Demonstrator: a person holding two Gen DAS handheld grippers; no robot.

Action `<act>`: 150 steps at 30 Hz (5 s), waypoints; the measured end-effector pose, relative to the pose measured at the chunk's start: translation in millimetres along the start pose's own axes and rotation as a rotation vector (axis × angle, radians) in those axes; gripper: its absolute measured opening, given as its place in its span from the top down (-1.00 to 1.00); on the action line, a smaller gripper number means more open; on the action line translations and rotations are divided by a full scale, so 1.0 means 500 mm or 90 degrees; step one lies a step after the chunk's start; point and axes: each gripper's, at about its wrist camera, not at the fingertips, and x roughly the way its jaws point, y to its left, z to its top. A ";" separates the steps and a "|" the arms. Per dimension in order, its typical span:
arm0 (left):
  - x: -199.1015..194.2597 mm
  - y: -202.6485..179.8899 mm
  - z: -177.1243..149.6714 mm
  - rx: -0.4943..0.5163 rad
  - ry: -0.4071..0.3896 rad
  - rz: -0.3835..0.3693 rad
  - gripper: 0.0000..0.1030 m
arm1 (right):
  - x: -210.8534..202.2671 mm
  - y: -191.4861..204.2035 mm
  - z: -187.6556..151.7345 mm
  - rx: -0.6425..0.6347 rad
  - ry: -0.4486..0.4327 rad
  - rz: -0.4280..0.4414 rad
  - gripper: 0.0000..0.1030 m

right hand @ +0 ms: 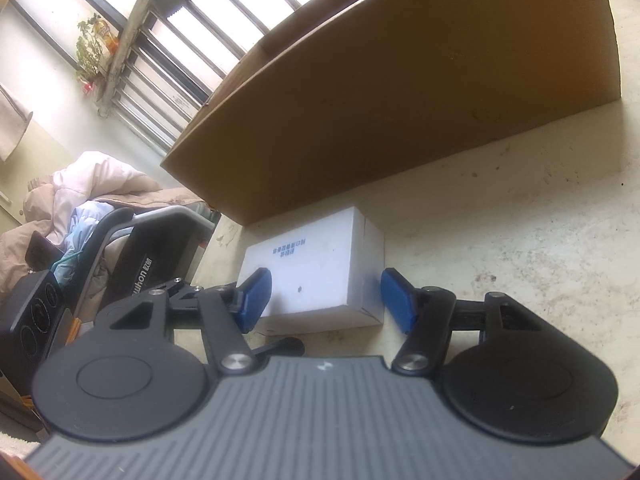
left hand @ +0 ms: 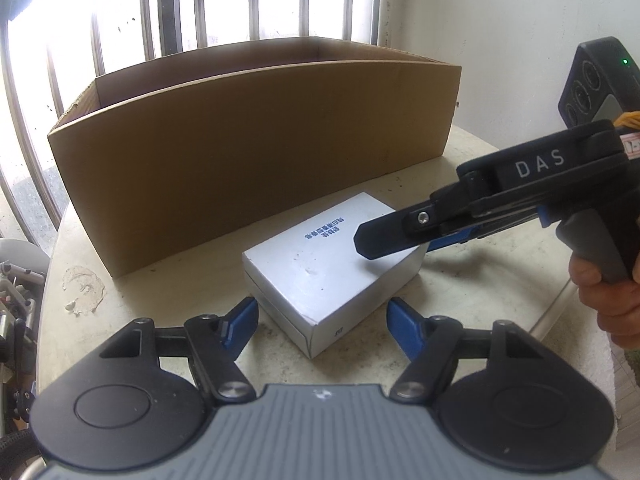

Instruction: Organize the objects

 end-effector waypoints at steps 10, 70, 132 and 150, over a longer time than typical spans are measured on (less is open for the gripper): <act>0.011 -0.007 0.001 -0.020 -0.005 0.026 -0.28 | 0.002 0.014 -0.014 -0.043 -0.028 -0.025 -0.12; 0.188 0.256 0.342 -0.237 0.173 -0.124 -0.49 | 0.158 -0.030 0.417 0.075 0.158 -0.087 -0.26; -0.127 0.055 0.211 -0.170 -0.100 0.234 -1.00 | -0.141 0.204 0.111 -0.243 -0.248 -0.389 -0.98; -0.095 0.051 0.235 -0.153 -0.081 0.241 -1.00 | -0.111 0.170 0.139 -0.233 -0.219 -0.394 -0.98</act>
